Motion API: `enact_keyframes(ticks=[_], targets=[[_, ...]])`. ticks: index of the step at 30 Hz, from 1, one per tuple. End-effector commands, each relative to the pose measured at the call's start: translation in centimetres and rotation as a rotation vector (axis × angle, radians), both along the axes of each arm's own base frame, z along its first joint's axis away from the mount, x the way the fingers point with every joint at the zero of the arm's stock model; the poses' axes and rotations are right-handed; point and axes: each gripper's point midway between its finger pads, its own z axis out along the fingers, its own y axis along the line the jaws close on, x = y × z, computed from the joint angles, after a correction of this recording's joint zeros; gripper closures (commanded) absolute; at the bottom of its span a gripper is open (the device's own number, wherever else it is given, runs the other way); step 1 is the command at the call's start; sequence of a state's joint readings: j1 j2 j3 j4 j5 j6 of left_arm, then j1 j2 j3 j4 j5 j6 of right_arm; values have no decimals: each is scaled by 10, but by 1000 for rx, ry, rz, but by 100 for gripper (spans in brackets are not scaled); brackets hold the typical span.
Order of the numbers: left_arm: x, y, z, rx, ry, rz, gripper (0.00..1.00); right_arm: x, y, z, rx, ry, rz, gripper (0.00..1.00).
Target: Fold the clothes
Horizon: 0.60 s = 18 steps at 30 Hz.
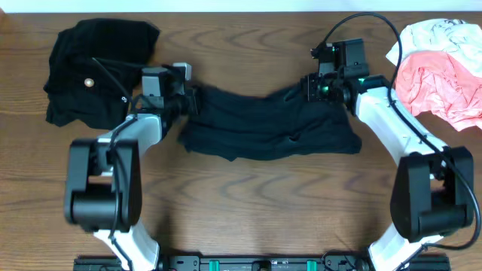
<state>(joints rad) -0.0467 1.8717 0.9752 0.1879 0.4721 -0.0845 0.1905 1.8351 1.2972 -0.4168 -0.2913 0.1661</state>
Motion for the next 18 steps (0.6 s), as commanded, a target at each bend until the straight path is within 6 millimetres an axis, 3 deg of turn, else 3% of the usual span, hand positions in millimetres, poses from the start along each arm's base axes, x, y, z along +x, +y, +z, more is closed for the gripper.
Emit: enact_keyframes(ticks=[1,7,18], targets=[[5,0,46,32,-114,-41,94,1,-7,27,-49,-66,-16,99],[-15,1,61,84,-100,-92,94,-9,-18,19,-102,-13,-43,99],[-51,10,32,133,96,-79,94,-24,-25,8,-138,60,-51,99]])
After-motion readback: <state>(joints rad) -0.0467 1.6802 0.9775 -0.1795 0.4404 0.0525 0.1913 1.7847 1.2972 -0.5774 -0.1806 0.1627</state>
